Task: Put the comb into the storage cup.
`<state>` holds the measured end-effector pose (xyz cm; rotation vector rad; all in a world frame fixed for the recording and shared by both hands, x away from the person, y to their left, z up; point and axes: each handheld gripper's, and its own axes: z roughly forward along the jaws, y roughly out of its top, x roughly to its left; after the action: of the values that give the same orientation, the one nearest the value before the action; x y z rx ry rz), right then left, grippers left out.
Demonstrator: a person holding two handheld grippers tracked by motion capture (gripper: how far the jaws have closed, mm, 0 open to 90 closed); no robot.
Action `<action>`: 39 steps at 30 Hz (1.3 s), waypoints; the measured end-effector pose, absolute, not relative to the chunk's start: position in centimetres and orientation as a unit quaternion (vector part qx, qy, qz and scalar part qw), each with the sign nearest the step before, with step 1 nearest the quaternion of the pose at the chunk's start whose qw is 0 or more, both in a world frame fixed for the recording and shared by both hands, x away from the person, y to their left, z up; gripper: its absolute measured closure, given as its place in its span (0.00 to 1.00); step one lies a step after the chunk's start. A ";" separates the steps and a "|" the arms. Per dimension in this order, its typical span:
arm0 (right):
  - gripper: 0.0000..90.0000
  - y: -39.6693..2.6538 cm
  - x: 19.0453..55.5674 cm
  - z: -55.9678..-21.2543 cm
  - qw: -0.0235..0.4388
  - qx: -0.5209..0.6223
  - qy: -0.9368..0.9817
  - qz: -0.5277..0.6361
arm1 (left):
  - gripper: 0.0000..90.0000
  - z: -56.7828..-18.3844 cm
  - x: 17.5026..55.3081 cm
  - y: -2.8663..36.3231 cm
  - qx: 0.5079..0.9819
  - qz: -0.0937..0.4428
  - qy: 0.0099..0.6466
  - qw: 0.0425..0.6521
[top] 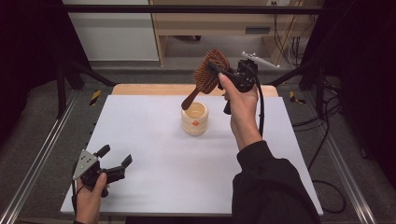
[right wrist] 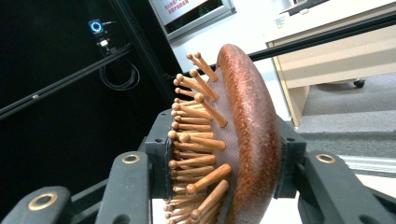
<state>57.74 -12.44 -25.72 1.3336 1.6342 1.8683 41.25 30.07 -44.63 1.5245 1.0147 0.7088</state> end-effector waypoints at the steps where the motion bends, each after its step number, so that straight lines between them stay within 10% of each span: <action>1: 0.59 -12.5 57.8 -25.7 0.163 0.467 0.572 0.654 | 0.04 -44.6 41.3 30.1 0.646 0.300 0.430 0.556; 39: 0.59 -14.4 58.8 -26.5 0.198 0.477 0.567 0.642 | 0.03 -44.6 41.3 30.1 0.646 0.298 0.429 0.557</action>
<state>58.82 -14.43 -26.49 1.3342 1.5869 1.7951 41.32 30.14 -44.63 1.5245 1.0119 0.7022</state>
